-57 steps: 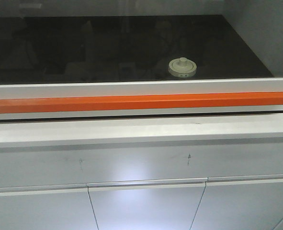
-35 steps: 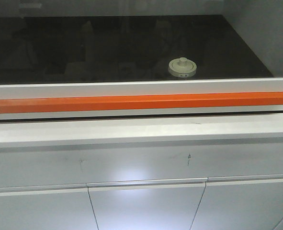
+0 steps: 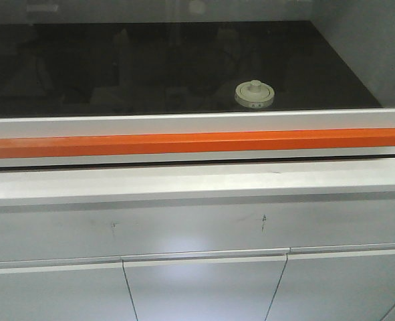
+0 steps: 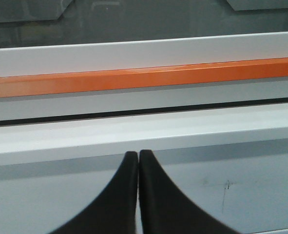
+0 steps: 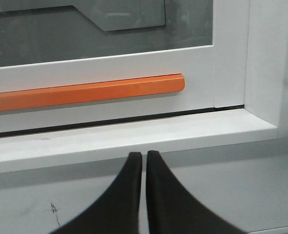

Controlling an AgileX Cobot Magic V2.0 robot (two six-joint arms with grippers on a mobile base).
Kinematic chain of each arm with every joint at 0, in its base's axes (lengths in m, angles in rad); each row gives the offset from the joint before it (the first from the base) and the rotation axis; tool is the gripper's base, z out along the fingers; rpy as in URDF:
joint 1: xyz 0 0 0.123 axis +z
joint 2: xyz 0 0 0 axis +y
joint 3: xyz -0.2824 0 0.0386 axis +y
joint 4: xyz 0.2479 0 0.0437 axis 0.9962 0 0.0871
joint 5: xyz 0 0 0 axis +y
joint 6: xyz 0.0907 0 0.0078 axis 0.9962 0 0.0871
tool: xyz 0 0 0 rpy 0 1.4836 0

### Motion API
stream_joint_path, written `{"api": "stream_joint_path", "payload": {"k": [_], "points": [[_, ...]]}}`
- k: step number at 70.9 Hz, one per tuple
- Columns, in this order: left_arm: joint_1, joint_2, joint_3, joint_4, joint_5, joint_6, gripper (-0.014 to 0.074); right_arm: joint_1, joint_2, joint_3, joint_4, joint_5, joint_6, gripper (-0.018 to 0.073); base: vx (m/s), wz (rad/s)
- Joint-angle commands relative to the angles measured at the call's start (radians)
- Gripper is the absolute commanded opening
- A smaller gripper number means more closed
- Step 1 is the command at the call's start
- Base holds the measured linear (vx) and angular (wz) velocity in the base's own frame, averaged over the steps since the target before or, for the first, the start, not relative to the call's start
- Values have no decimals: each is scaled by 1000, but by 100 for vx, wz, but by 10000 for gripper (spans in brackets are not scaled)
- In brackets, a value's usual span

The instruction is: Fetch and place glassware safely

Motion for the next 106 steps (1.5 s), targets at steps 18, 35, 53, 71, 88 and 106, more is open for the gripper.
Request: {"api": "stream_joint_path", "payload": {"k": [18,35,53,71,88,106], "points": [[-8,-12,26,-7,-86,-5,-7,-6,-9,17,-5,-110,-7,-1,0,0],[-8,-12,26,-8,-166,-13,-7,-6,-9,17,-5,-131,-7,-1,0,0],[-8,-8,-28,-7,-464,-57,-7,-6,-4,-61,-6,-274,-7,-1,0,0],[-8,206,-423,-7,-304,-55,-7,-6,196,-420,-9,-189,-11,-1,0,0],[-8,519,-707,21,-273,22,-7,-6,490,-698,-11,-181,-34,-1,0,0],[-8,706,-740,16,-276,8,-7,-6,728,-748,-11,-215,-34,-1,0,0]]}}
